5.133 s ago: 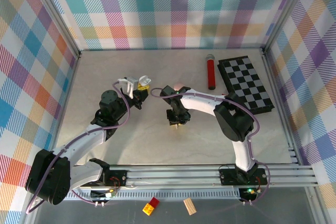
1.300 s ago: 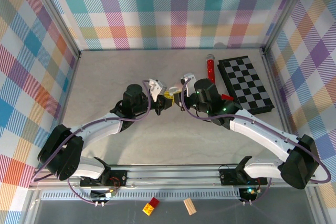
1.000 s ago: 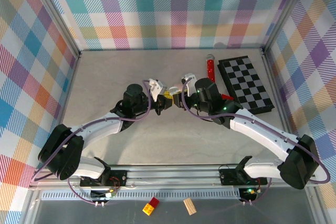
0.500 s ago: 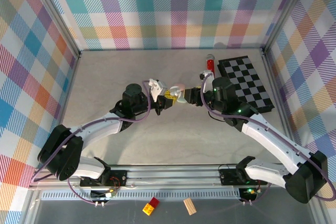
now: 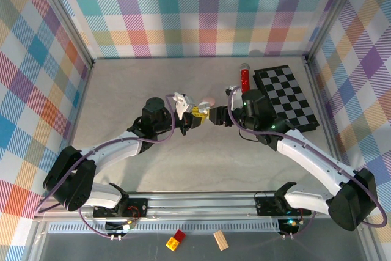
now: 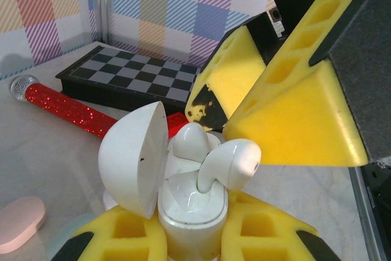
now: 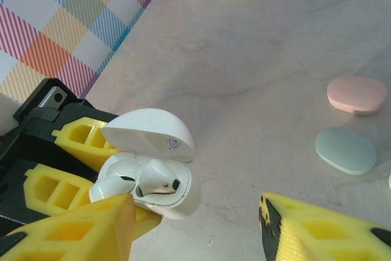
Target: Insert the wireless bluetooth earbuds into the charging case
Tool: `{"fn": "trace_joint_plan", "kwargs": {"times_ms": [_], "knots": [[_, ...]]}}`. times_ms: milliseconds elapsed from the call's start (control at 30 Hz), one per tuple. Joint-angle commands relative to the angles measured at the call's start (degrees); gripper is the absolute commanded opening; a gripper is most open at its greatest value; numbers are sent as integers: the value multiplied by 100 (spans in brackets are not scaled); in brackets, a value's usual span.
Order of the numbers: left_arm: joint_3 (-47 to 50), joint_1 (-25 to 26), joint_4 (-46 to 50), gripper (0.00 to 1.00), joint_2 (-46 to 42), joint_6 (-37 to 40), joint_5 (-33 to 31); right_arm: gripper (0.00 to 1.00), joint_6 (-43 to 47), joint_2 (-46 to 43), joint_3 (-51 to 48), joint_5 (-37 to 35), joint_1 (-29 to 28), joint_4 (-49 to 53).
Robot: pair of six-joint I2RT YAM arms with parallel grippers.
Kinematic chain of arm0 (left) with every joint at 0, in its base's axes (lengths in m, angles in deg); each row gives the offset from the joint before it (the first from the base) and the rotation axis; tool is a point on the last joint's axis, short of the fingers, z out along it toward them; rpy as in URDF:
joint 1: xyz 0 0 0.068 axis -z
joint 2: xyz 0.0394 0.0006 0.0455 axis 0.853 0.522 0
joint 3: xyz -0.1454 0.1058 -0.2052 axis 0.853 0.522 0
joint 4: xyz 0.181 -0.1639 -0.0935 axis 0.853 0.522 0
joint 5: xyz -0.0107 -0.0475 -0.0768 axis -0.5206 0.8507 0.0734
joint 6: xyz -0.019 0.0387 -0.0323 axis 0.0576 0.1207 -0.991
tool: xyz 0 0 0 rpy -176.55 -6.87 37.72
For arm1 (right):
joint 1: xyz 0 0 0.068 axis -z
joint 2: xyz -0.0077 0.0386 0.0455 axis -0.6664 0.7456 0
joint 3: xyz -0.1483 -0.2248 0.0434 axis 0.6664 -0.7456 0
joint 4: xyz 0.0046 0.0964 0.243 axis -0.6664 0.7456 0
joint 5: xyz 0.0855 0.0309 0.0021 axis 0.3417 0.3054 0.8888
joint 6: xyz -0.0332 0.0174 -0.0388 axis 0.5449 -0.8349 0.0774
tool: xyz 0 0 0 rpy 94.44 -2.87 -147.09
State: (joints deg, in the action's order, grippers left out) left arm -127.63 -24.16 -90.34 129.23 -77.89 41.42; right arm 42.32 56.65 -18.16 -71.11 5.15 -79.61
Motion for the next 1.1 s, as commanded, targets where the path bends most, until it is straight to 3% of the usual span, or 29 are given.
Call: {"fn": "trace_joint_plan", "kwargs": {"times_ms": [0, 567, 867, 1067], "knots": [[-54, -36, -188, 12, -152, 41, 158, 56, -98, 77, 113, 249, -10, -193], [-80, -36, -203, 11, -67, 91, 382, 61, -141, 367, 275, 434, -10, -254], [-69, -49, -163, 11, -54, 180, 454, 75, -173, 122, 127, 415, 26, -360], [-44, -115, -287, 12, -67, 161, 757, 77, -1302, -28, -446, 1753, 731, -1658]]}}
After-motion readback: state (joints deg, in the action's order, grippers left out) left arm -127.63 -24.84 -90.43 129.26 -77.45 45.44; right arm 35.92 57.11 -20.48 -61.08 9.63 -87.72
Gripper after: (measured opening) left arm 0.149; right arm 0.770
